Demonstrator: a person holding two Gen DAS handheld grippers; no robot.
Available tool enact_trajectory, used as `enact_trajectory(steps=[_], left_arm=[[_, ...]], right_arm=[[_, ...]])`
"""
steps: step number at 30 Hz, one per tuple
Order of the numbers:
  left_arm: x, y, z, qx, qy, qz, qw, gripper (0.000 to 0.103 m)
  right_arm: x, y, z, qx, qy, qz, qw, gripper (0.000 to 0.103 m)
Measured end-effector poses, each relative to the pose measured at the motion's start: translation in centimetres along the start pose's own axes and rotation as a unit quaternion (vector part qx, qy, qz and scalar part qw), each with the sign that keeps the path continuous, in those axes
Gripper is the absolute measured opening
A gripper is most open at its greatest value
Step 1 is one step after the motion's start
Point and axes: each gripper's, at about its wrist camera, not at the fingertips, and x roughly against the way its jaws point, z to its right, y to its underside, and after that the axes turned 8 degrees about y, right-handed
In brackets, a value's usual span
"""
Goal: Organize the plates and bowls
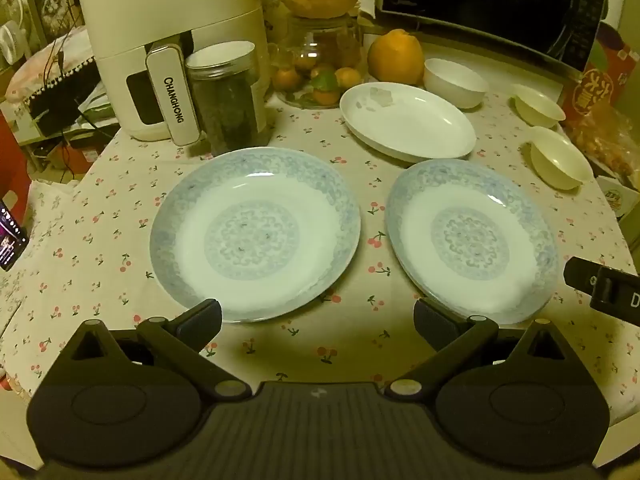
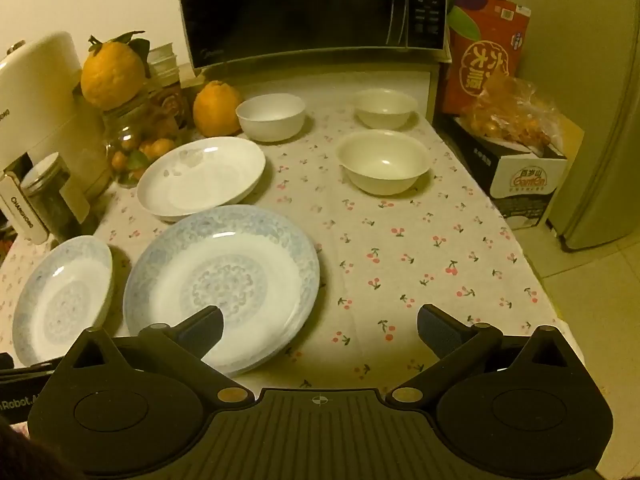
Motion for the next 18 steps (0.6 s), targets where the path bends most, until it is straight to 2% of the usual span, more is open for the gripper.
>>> enact_trajectory(steps=[1,6,10,18], left_arm=[[0.0,0.0,0.0,0.001,0.002,-0.001,1.0,0.102],[0.3,-0.2,-1.1,0.01,0.014,-0.005,0.9998,0.102],[0.0,-0.1,-0.1,0.007,-0.001,-0.002,1.0,0.102],[0.0,-0.1,-0.2,0.006,-0.001,-0.002,1.0,0.102]], right_arm=[[-0.1,-0.1,0.0,-0.005,-0.008,-0.01,1.0,0.103],[0.2,0.2,-0.2,0.003,-0.008,-0.001,1.0,0.103],[-0.1,0.4,-0.2,0.006,-0.011,-0.003,1.0,0.103],[-0.1,0.2,-0.4,0.011,-0.01,-0.008,1.0,0.103]])
